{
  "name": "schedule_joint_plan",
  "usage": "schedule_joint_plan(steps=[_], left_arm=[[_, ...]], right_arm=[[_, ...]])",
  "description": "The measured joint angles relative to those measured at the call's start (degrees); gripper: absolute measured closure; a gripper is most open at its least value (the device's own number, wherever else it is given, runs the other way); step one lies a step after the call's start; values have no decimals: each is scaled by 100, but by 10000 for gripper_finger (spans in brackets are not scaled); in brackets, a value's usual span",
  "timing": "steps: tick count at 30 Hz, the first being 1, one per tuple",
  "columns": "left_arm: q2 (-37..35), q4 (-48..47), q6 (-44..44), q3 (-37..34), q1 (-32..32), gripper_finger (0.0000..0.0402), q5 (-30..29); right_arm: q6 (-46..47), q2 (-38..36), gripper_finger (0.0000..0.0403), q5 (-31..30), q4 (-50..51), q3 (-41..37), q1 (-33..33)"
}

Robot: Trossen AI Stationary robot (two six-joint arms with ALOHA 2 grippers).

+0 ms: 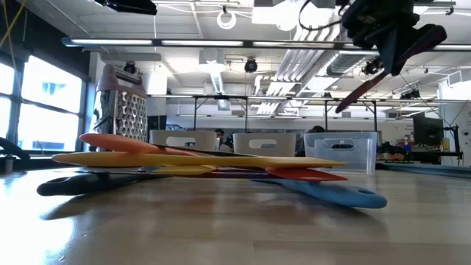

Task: Pick & Place Kitchen Items
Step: Put the blue table knife into the transparent bin

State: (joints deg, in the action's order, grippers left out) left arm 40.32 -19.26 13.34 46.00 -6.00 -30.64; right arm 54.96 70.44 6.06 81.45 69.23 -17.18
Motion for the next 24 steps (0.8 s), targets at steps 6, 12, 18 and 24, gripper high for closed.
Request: schedule_joint_plan(steps=[6,12,18,24], left_arm=[[196,-56,-1,0,0,185,0],[205,-147,-8,0,0,185,-2],[183,-334,-228,0,0,185,-1],[183,-406,-325,0,0,185,-2]], right_arm=[[-832,638,372,303,-101,2,-801],[-1495,1348,372,349,-147,2,-1310],[-1873,1796,372,591,-325,2,-1618],[-2026,1921,372,370,-443,4,-1959]])
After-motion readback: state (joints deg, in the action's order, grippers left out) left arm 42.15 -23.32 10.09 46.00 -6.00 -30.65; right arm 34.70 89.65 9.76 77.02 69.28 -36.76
